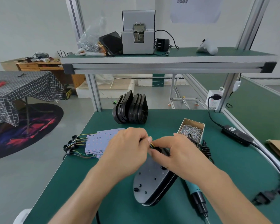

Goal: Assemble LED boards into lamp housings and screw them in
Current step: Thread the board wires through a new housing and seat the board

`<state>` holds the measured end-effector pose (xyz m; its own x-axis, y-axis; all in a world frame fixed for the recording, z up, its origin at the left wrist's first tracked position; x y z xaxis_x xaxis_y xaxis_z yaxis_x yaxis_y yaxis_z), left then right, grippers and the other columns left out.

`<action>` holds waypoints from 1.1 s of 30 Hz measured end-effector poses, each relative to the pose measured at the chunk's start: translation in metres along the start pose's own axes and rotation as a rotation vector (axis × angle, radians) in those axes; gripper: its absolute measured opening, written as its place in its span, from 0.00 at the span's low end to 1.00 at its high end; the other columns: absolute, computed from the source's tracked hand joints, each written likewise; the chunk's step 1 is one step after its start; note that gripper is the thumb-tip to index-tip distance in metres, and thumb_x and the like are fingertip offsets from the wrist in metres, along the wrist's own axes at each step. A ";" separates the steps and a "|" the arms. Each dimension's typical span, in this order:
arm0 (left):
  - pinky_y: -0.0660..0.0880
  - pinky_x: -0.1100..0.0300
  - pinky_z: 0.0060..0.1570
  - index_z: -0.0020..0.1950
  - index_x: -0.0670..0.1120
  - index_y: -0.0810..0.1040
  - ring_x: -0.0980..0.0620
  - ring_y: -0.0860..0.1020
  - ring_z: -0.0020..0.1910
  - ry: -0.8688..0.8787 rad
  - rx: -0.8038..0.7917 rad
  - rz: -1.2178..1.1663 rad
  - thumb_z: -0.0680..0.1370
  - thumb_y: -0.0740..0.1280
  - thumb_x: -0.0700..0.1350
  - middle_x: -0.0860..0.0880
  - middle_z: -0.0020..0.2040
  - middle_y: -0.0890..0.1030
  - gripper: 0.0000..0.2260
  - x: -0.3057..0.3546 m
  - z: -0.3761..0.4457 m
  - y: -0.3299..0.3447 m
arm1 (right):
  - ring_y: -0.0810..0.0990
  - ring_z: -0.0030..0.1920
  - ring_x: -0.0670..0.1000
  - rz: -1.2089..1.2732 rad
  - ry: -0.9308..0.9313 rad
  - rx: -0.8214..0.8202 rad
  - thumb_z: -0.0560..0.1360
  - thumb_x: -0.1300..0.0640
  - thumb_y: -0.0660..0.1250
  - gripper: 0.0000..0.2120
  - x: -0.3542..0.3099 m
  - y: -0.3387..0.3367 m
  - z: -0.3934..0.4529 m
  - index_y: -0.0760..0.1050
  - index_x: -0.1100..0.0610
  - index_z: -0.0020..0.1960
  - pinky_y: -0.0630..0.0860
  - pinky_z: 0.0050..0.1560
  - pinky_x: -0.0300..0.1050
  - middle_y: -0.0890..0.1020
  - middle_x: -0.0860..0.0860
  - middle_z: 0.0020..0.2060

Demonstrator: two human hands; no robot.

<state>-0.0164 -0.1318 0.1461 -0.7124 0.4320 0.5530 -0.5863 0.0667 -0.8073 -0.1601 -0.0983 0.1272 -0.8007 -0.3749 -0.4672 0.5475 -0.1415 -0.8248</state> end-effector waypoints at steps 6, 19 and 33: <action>0.61 0.56 0.31 0.33 0.50 0.71 0.55 0.67 0.28 -0.028 0.019 -0.030 0.82 0.65 0.49 0.60 0.27 0.73 0.17 -0.001 -0.001 0.005 | 0.73 0.36 0.51 -0.079 0.163 0.013 0.80 0.46 0.63 0.18 0.004 0.007 -0.010 0.67 0.51 0.34 0.67 0.67 0.55 0.65 0.50 0.25; 0.68 0.53 0.32 0.37 0.49 0.75 0.52 0.68 0.28 -0.006 0.052 -0.055 0.83 0.65 0.49 0.61 0.27 0.73 0.15 0.002 -0.001 0.009 | 0.70 0.77 0.49 -0.341 0.275 0.099 0.79 0.45 0.61 0.12 0.010 0.019 -0.020 0.74 0.48 0.40 0.56 0.75 0.69 0.82 0.39 0.62; 0.64 0.55 0.32 0.39 0.46 0.78 0.51 0.66 0.29 0.011 0.106 -0.120 0.83 0.64 0.49 0.59 0.28 0.73 0.14 0.007 0.004 0.005 | 0.62 0.78 0.36 0.105 0.168 0.098 0.82 0.50 0.66 0.14 0.016 0.017 -0.025 0.77 0.33 0.64 0.56 0.80 0.45 0.71 0.29 0.72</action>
<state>-0.0260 -0.1326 0.1467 -0.6309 0.4368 0.6412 -0.7047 0.0230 -0.7091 -0.1698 -0.0840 0.0973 -0.7626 -0.2358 -0.6023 0.6447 -0.2012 -0.7375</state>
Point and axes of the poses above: each hand's wrist, its own z-axis towards the middle knuckle, its own y-axis out of the palm, x = y × z, the point moved 6 cm from there along z, towards the middle knuckle
